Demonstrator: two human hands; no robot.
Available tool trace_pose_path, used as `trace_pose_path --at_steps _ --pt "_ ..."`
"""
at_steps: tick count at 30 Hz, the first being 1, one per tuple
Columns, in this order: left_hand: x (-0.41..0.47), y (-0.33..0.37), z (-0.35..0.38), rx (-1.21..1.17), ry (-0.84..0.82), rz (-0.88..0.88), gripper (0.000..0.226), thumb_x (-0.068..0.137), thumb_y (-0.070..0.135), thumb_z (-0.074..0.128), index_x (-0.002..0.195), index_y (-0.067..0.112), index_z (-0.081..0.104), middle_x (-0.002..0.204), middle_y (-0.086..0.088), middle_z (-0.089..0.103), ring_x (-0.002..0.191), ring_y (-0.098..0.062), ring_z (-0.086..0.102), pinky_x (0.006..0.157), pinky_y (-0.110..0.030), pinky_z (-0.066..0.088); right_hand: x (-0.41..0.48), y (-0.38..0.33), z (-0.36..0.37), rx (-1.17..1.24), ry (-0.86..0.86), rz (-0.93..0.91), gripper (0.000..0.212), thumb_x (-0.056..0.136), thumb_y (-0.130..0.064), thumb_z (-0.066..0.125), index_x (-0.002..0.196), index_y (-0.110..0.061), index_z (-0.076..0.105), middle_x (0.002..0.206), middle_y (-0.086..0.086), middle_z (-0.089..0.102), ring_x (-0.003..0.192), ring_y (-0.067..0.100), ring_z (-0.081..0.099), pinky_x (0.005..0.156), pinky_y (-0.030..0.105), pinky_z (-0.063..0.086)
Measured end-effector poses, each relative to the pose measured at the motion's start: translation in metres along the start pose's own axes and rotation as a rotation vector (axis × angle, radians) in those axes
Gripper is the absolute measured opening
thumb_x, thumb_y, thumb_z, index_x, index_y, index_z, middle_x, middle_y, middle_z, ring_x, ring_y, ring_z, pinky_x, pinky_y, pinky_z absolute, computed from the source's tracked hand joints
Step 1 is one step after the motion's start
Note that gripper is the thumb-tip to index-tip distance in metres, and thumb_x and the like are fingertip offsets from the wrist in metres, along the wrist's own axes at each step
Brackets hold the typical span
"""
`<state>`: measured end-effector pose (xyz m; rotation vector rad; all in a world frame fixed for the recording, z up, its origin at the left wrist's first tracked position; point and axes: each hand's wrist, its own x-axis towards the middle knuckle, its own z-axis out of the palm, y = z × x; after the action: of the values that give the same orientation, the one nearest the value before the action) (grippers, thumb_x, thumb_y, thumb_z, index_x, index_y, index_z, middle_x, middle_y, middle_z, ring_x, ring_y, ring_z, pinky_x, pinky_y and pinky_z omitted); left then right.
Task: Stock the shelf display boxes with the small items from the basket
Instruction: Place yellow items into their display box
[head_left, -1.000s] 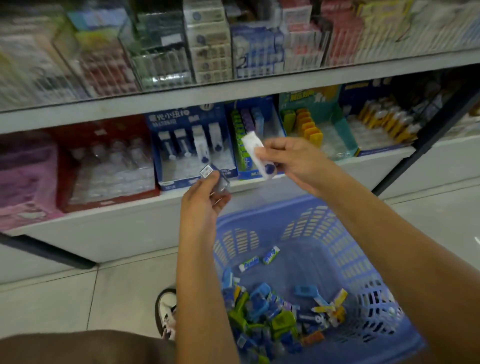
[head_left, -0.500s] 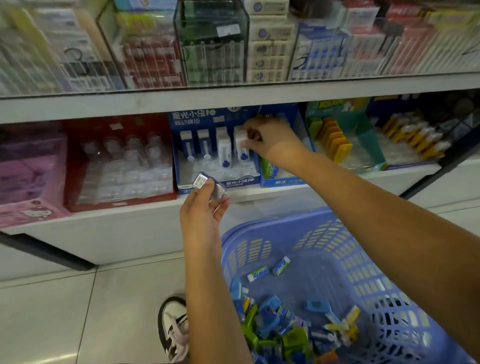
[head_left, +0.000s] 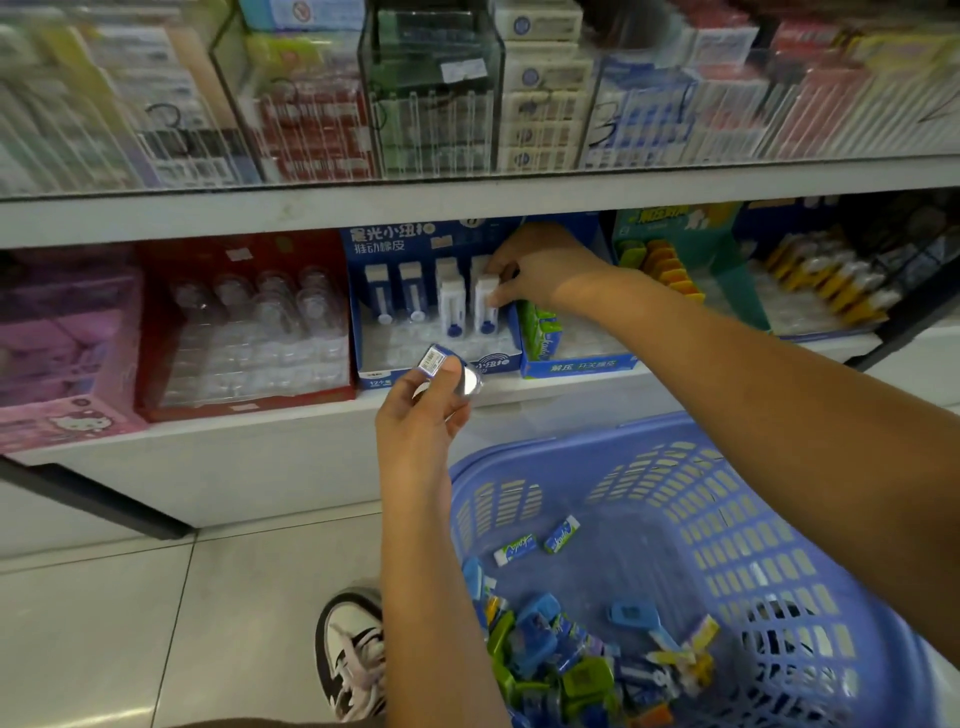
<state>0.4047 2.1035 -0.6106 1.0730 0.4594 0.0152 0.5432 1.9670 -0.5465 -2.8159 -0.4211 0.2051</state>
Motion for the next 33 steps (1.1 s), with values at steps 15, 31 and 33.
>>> trace_pose_path --at_steps 15,31,33 --pt "-0.027 -0.015 0.058 0.235 -0.132 -0.017 0.027 0.091 0.026 0.06 0.072 0.008 0.063 0.051 -0.002 0.062 0.043 -0.009 0.054 0.043 -0.018 0.045 -0.154 0.036 0.004 0.298 0.096 -0.359 0.03 0.084 -0.023 0.07 0.113 -0.021 0.063 0.111 -0.005 0.06 0.093 0.003 0.055 0.085 0.015 0.045" --pt "-0.033 -0.074 0.199 1.117 -0.57 0.588 0.037 0.096 0.026 0.051 0.131 0.014 0.055 0.13 -0.007 0.059 0.115 -0.02 0.056 0.095 -0.026 0.041 -0.167 0.206 -0.02 0.943 0.755 0.205 0.016 0.089 -0.018 0.065 0.104 -0.014 0.066 0.078 -0.012 0.07 0.066 0.001 0.066 0.067 0.014 0.052" --pt "-0.03 -0.085 0.214 1.312 -0.661 0.653 0.046 0.095 0.024 0.051 0.139 0.01 0.043 0.141 -0.01 0.046 0.126 -0.025 0.046 0.102 -0.03 0.036 -0.159 0.231 -0.017 0.831 0.828 0.315 0.023 0.089 -0.022 0.064 0.11 -0.014 0.066 0.085 -0.01 0.069 0.074 -0.002 0.066 0.07 0.012 0.051"
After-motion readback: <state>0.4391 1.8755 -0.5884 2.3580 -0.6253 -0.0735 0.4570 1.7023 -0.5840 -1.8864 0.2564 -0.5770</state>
